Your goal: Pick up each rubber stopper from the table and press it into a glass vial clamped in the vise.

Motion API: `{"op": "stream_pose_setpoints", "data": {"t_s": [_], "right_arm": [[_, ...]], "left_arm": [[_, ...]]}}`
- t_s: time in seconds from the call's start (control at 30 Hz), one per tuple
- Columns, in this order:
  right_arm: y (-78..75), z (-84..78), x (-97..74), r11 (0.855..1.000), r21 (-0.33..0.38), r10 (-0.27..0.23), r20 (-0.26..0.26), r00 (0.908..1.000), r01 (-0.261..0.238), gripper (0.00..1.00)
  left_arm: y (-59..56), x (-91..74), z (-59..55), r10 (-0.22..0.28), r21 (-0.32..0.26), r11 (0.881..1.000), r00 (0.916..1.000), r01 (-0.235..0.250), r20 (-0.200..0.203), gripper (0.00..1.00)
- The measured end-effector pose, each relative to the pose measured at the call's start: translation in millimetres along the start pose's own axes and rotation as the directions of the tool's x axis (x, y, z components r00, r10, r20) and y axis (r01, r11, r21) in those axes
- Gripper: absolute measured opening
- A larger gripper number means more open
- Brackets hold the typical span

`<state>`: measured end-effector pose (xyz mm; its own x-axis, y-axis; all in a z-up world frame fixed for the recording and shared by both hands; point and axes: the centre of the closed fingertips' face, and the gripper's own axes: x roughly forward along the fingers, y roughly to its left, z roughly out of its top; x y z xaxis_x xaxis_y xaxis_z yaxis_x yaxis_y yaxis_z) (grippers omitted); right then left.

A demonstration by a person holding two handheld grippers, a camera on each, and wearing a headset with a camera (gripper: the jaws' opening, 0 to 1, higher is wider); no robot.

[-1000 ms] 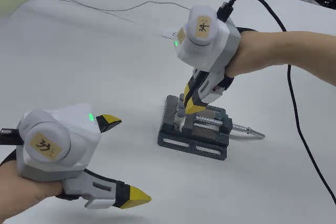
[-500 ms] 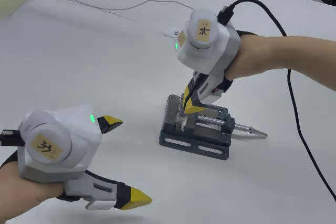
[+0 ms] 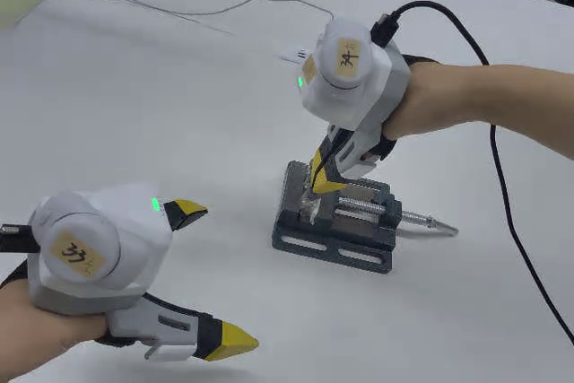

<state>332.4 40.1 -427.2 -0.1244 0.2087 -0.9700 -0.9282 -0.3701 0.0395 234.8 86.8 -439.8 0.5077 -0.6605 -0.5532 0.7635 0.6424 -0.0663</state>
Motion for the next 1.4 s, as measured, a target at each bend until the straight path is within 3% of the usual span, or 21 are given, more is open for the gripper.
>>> {"op": "stream_pose_setpoints", "data": {"t_s": [0.3,0.53,0.6,0.83,1.03,1.27,1.3,1.4], "right_arm": [[-6.3,-2.6,1.6,0.999,0.028,-0.019,0.016,0.9997,0.018,0.0],[-5.7,-2.1,2.9,1.0,0.018,-0.012,-0.029,0.9995,0.012,0.0],[-6.2,-2.3,3.2,0.998,0.056,-0.015,-0.016,0.9998,0.016,0.0],[-4.7,-1.4,3.9,0.996,0.087,-0.014,0.019,0.9997,0.012,0.0],[-3.2,-0.6,4.6,0.999,0.047,-0.015,-0.031,0.9994,0.017,0.0],[-4.2,-0.6,4.9,0.998,0.055,-0.012,-0.028,0.9995,0.014,0.0],[-4.7,3.9,7.4,0.997,0.079,-0.007,-0.003,1.0,0.007,0.0],[-2.3,0.5,5.6,0.998,0.065,-0.006,-0.022,0.9997,0.008,0.0]], "left_arm": [[-3.1,0.4,-1.3,-0.003,-0.006,1.0,1.0,0.003,0.001,0.92],[-1.1,-1.1,-1.5,0.007,-0.017,1.0,1.0,-0.007,0.005,0.92],[-0.4,-1.0,-1.4,0.01,-0.017,1.0,0.9999,-0.01,0.005,0.92],[0.7,1.0,-1.8,0.016,-0.031,0.999,0.9998,-0.016,0.01,0.91],[1.6,3.7,0.0,0.016,-0.038,0.999,0.9998,-0.015,0.014,0.91],[2.6,5.6,-1.1,0.016,-0.046,0.999,0.9998,-0.016,0.013,0.91],[2.9,6.0,-1.2,0.018,-0.046,0.999,0.9998,-0.017,0.014,0.91],[3.2,6.0,-0.6,0.018,-0.052,0.999,0.9997,-0.017,0.015,0.91]]}}
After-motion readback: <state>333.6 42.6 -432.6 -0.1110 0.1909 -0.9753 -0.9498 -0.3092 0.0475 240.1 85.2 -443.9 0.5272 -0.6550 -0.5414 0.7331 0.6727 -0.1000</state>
